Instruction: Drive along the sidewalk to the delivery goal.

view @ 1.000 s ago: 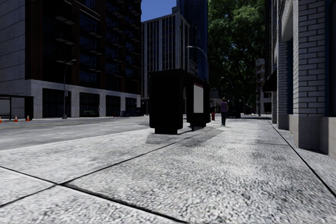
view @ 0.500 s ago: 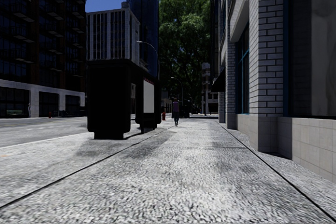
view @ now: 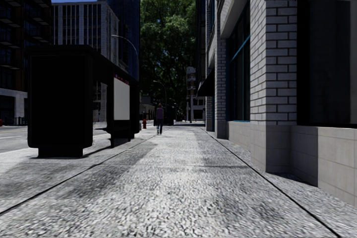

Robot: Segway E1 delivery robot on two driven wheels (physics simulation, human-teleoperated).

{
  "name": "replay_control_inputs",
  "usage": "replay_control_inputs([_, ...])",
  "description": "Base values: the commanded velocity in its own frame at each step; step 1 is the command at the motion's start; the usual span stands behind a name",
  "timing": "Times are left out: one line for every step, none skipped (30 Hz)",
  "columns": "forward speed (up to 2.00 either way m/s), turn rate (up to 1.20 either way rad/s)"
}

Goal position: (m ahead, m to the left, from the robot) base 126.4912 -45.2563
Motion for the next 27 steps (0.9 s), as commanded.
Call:
replay_control_inputs([2.0, 0.0])
replay_control_inputs([2.0, 0.0])
replay_control_inputs([2.0, 0.0])
replay_control_inputs([2.0, 0.0])
replay_control_inputs([2.0, 0.0])
replay_control_inputs([2.0, 0.0])
replay_control_inputs([2.0, 0.0])
replay_control_inputs([2.0, 0.0])
replay_control_inputs([2.0, 0.0])
replay_control_inputs([2.0, 0.0])
replay_control_inputs([2.0, 0.0])
replay_control_inputs([2.0, 0.0])
replay_control_inputs([2.0, 0.0])
replay_control_inputs([2.0, 0.0])
replay_control_inputs([2.0, -0.04])
replay_control_inputs([2.0, -0.1])
replay_control_inputs([2.0, -0.1])
replay_control_inputs([2.0, -0.13])
replay_control_inputs([2.0, -0.15])
replay_control_inputs([2.0, -0.19])
replay_control_inputs([2.0, -0.19])
replay_control_inputs([2.0, -0.22])
replay_control_inputs([2.0, -0.23])
replay_control_inputs([2.0, -0.23])
replay_control_inputs([2.0, -0.23])
replay_control_inputs([2.0, -0.23])
replay_control_inputs([2.0, -0.23])
